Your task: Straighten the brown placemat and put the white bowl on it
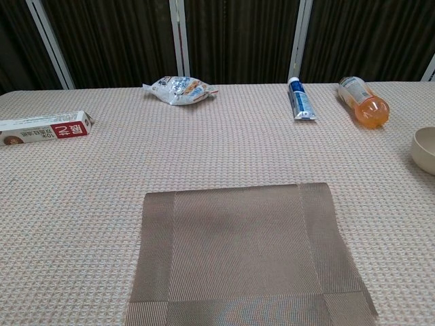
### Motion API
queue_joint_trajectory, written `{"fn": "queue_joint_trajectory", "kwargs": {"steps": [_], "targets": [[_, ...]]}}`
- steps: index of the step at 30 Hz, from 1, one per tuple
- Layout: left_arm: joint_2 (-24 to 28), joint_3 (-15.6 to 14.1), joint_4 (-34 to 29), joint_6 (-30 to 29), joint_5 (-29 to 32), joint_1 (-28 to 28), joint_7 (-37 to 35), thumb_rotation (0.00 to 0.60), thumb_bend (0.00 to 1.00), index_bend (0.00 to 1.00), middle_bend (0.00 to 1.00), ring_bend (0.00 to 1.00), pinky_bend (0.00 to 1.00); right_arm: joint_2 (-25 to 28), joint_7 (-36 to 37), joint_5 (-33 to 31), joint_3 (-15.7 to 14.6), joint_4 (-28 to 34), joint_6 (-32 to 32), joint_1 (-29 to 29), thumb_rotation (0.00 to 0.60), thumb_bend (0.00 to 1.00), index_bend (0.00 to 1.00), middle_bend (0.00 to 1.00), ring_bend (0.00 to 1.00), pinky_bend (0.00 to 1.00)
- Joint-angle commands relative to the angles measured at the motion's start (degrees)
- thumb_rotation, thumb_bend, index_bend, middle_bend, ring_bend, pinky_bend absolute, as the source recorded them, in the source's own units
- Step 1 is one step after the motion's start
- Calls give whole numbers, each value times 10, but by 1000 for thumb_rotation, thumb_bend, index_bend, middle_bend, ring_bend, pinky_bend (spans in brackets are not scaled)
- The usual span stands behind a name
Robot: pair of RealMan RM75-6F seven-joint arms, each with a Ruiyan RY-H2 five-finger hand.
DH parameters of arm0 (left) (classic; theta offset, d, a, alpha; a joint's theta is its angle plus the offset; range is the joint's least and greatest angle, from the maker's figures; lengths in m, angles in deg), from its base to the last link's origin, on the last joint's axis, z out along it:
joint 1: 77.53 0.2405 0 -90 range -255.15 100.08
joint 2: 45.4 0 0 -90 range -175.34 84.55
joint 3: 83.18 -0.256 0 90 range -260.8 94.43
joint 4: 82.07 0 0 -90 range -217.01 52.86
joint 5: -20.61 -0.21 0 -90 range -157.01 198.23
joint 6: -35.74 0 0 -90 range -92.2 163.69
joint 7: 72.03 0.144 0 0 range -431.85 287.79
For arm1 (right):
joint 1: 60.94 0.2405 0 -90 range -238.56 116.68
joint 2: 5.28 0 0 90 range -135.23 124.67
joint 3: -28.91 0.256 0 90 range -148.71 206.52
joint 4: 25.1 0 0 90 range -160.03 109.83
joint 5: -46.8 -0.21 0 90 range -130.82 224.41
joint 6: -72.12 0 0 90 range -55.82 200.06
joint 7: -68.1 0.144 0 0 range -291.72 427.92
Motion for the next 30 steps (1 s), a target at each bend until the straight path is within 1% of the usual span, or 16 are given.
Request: {"fn": "queue_joint_trajectory", "kwargs": {"steps": [1,3,6,12,15,17,21,25,30], "targets": [[-42,-21,37,47,-52,-43,-31,600,14,207,0,0,0,6,-33,18,-19,32,33,-27,600,0,0,0,0,0],[-66,-29,54,59,-73,-60,-60,600,54,285,0,0,0,3,-42,24,-24,35,44,-34,600,0,0,0,0,0],[-98,-37,86,66,-108,-79,-65,600,95,333,0,0,0,1,-55,29,-27,27,49,-37,600,0,0,0,0,0],[-161,-54,131,84,-163,-110,-51,600,115,346,0,0,0,0,-40,29,-25,13,52,-37,600,0,0,0,0,0],[-182,-66,145,92,-183,-126,-57,600,125,348,0,0,0,1,-33,31,-25,8,53,-38,600,0,0,0,0,0],[-193,-74,156,98,-192,-135,-64,600,133,347,0,0,0,3,-30,33,-25,6,54,-39,600,0,0,0,0,0],[-213,-80,184,104,-200,-145,-53,600,150,345,0,0,0,5,-25,34,-25,6,55,-39,600,0,0,0,0,0],[-233,-85,213,114,-194,-148,-36,600,159,338,0,0,0,6,-22,35,-25,6,56,-39,600,0,0,0,0,0],[-246,-87,236,122,-179,-149,-34,600,195,320,0,0,0,6,-22,36,-25,7,55,-39,600,0,0,0,0,0]]}}
